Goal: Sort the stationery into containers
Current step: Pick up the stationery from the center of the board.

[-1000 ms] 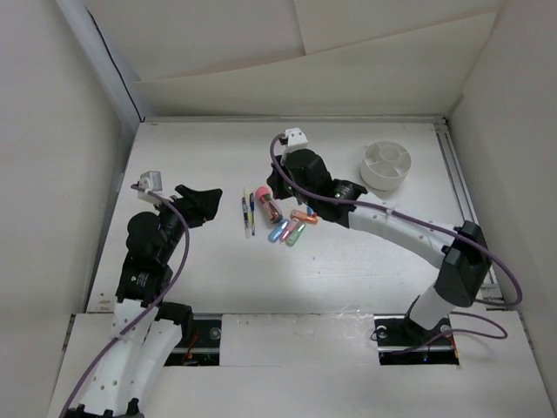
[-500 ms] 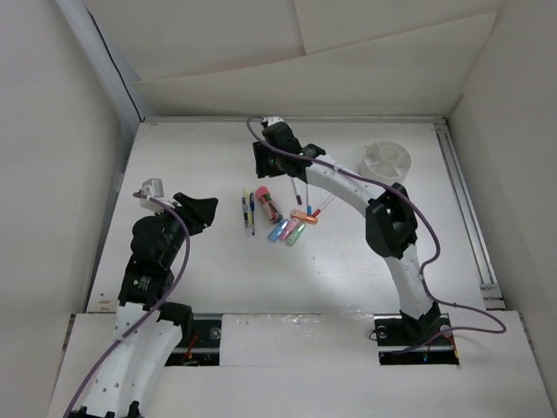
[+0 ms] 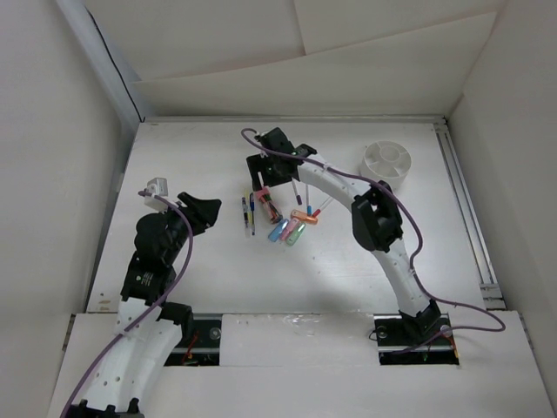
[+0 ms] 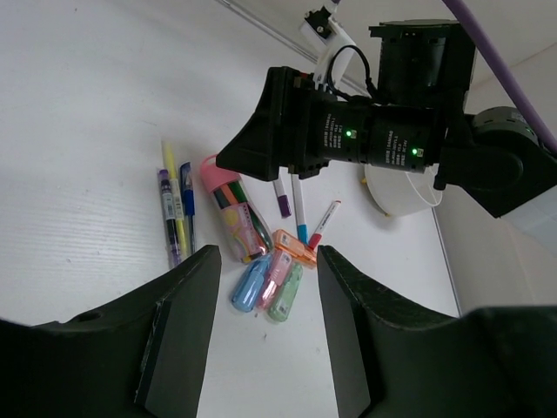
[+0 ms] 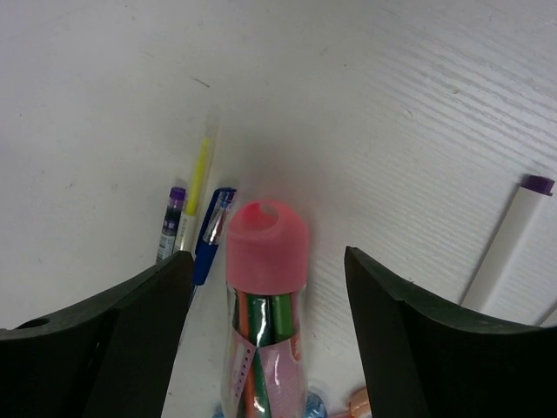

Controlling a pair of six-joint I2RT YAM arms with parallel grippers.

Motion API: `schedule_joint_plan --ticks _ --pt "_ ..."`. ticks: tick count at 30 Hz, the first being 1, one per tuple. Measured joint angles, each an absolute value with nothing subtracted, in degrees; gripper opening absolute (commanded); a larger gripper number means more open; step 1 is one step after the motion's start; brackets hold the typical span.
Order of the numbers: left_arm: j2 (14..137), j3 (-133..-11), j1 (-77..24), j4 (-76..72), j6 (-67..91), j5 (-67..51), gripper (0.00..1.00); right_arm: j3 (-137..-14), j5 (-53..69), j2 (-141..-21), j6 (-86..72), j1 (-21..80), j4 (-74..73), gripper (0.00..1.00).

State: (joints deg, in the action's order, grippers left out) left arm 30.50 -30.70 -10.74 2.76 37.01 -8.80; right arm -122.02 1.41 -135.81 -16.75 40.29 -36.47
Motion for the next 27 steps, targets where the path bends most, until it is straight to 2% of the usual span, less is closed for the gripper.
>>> schedule_joint_plan --ticks 11,15,16,19,21,24,27 --pt "30.55 -30.50 -10.74 2.63 37.06 -9.02 0.46 -124.73 2.17 -140.68 -16.43 40.29 -37.21 0.70" --pt "30.52 -30.50 -10.74 2.63 37.10 -9.04 0.54 -125.32 2.26 -141.58 -16.40 40.29 -37.41 0.66" --pt "30.55 -30.50 -10.74 2.63 37.12 -9.04 0.60 -125.51 2.28 -141.67 -16.40 40.29 -37.45 0.66" --pt "30.52 -30.50 -10.74 2.63 37.19 -9.04 0.67 -125.73 2.35 -141.69 -16.27 40.29 -37.43 0.59" --pt "30.52 -30.50 -10.74 2.63 37.19 -9.04 0.71 -125.78 2.39 -141.69 -16.23 40.29 -37.34 0.48" --pt "30.55 -30.50 -10.74 2.63 37.19 -9.04 0.71 -125.78 2.85 -141.69 -16.32 40.14 -37.21 0.34" --pt "30.63 -30.50 -10.74 2.63 37.19 -9.04 0.71 -125.75 3.79 -141.69 -16.56 39.94 -36.93 0.24"
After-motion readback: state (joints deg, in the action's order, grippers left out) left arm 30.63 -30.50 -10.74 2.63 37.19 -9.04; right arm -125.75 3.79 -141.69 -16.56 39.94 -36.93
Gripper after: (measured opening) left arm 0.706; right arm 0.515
